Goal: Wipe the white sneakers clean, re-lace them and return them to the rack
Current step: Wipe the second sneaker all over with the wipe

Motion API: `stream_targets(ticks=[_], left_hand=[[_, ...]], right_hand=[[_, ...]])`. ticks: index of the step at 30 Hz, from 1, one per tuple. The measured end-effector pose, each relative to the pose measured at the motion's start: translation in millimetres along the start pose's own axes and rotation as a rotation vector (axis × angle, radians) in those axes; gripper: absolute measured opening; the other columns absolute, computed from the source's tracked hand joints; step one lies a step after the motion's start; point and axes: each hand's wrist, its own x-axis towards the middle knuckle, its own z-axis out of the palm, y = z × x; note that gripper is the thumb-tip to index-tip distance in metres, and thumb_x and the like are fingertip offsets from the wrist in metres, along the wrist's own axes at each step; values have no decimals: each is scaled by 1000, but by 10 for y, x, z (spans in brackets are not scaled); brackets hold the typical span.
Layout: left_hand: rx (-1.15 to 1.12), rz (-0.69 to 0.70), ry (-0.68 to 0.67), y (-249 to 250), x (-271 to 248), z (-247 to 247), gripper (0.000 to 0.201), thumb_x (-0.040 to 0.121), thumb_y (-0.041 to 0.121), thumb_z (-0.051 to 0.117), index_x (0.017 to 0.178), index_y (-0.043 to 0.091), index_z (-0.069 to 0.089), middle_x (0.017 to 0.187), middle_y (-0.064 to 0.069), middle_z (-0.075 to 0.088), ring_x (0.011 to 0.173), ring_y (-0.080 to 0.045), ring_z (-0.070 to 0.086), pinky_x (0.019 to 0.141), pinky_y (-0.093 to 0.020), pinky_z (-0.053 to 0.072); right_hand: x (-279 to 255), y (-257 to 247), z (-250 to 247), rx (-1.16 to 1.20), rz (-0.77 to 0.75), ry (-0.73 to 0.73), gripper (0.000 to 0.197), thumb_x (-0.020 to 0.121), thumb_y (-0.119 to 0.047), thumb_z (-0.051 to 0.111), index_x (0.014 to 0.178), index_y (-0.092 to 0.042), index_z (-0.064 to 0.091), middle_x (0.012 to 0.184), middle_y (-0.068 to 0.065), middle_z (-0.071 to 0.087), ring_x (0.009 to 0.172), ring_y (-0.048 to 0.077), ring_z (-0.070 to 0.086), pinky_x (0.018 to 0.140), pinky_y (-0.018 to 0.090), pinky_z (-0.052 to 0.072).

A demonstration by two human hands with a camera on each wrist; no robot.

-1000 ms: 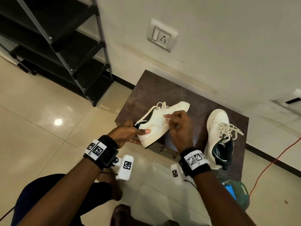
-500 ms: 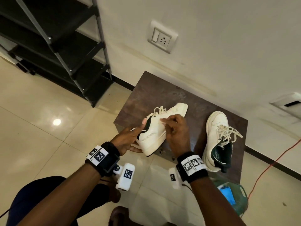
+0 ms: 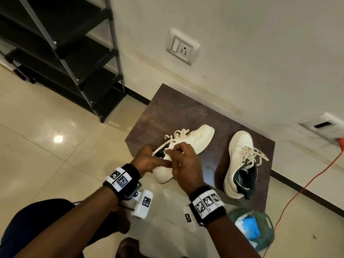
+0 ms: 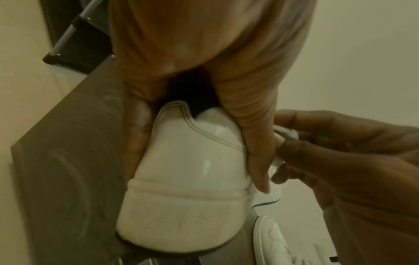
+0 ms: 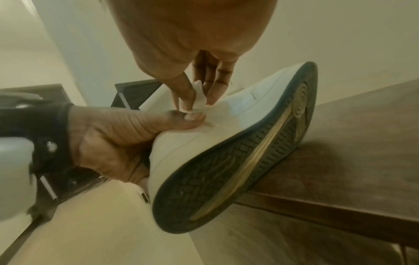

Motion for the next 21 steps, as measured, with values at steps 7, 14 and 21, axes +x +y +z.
stream_targets(ticks=[7,14,21], left_hand=[[287,142,129,-79,84,85,56,41,48,101,81,17,77,79,7,77,77,-9,73,66,-28,58],[416,244,158,-32,56,101,55,45,58,97,81,22,77,73,11,75,70,0,68,63,-24,53],[368,265,190,40,14,78,49,51,61,94,77,24,76,70,13,74,65,1,67,55,-17,45]], right_hand=[[319,509,-312,-239,245,157,25,77,1,65,95,-8,80,94,11,63,91,31,60,78,38,51],[96,391,-286,-140,239,134,31,82,-11,53,100,-12,77,102,9,68,98,28,60,84,20,37],[18,486,-313,-66,321,249,25,87,-3,59,103,-9,77,105,8,65,100,26,61,88,30,48]])
